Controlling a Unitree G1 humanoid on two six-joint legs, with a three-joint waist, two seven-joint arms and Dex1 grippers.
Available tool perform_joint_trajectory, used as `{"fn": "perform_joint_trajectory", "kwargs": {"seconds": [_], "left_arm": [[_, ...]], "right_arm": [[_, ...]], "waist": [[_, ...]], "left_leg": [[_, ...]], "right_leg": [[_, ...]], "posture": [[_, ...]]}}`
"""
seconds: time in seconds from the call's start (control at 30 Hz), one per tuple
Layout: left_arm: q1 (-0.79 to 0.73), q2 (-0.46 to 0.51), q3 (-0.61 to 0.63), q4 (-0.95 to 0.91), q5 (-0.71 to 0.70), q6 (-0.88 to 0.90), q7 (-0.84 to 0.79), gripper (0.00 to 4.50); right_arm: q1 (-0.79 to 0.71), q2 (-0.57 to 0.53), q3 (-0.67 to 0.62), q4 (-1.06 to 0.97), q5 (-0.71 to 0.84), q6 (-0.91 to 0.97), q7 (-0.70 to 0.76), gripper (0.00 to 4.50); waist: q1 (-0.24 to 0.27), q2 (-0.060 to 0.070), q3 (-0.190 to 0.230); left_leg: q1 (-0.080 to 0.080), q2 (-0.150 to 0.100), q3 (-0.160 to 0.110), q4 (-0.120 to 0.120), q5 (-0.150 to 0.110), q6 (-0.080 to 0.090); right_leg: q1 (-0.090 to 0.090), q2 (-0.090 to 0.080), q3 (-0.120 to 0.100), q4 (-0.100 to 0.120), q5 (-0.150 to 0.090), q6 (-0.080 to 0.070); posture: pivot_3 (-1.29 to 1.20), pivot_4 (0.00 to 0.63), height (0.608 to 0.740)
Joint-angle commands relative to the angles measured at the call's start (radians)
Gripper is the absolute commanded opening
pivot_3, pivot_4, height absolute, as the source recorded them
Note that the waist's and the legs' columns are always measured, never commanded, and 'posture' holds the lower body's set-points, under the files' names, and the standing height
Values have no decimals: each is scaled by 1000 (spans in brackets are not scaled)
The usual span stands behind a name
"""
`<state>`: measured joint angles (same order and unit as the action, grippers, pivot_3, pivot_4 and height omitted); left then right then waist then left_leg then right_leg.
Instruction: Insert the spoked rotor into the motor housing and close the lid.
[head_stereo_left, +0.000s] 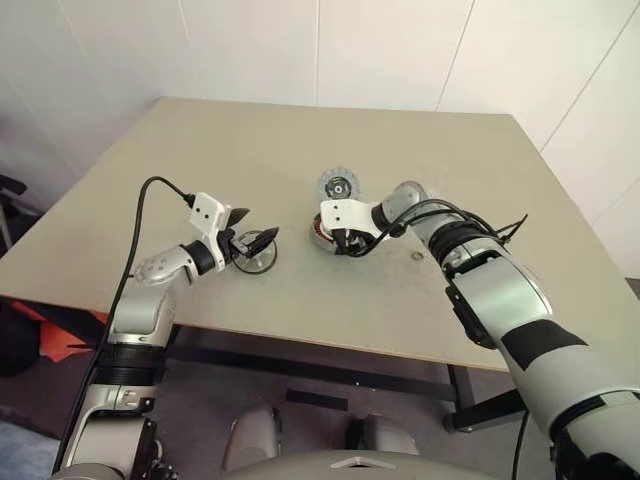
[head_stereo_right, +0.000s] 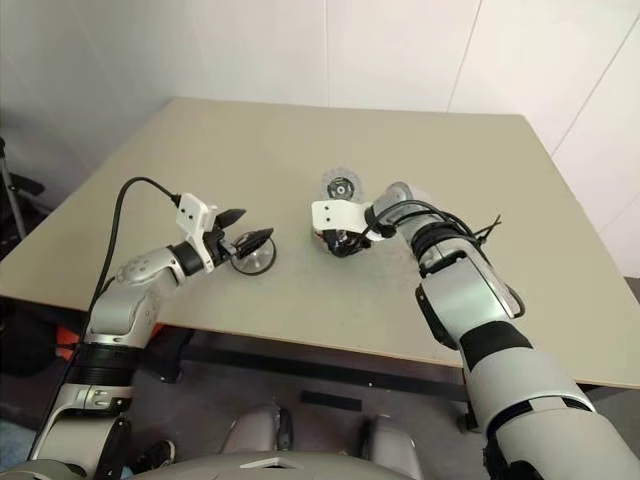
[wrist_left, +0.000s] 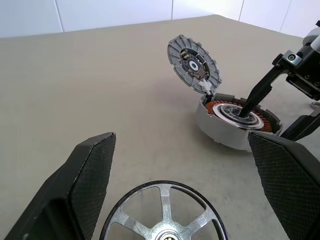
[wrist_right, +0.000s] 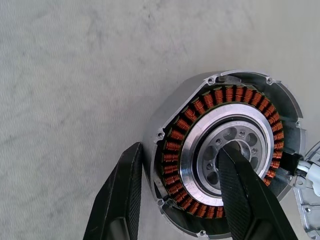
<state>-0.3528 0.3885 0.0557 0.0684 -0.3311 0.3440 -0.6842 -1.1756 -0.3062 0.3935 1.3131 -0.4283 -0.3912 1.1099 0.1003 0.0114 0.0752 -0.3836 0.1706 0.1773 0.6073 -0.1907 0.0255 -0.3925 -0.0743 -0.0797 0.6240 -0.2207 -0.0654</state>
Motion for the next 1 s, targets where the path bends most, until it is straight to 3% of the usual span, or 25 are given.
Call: {"fn": "perform_joint_trajectory", "kwargs": {"seconds": [0.03, 0.3, 1.0], "left_arm": [[-20, 1, 7, -11, -2, -26, -2, 4500], [-28, -4, 2, 4, 0, -33, -4, 4500], [-35, 1, -3, 32, 10, -51, -3, 4500]], "right_arm": [[2, -87, 6, -32, -17, -26, 1, 2103], [48, -160, 30, -94, -33, -108, 37, 2103], [209, -137, 26, -417, 32, -5, 133, 2103]], "waist": [[1, 0, 0], [-5, 0, 0], [-13, -1, 0]], "left_leg": [[0, 0, 0, 0, 0, 0], [-2, 0, 0, 1, 0, 1], [0, 1, 0, 1, 0, 1]], "right_leg": [[0, 0, 0, 0, 0, 0], [-2, 0, 0, 0, 0, 0], [-1, 1, 0, 1, 0, 0]], "posture": [[0, 0, 740], [0, 0, 740], [0, 0, 740]]}}
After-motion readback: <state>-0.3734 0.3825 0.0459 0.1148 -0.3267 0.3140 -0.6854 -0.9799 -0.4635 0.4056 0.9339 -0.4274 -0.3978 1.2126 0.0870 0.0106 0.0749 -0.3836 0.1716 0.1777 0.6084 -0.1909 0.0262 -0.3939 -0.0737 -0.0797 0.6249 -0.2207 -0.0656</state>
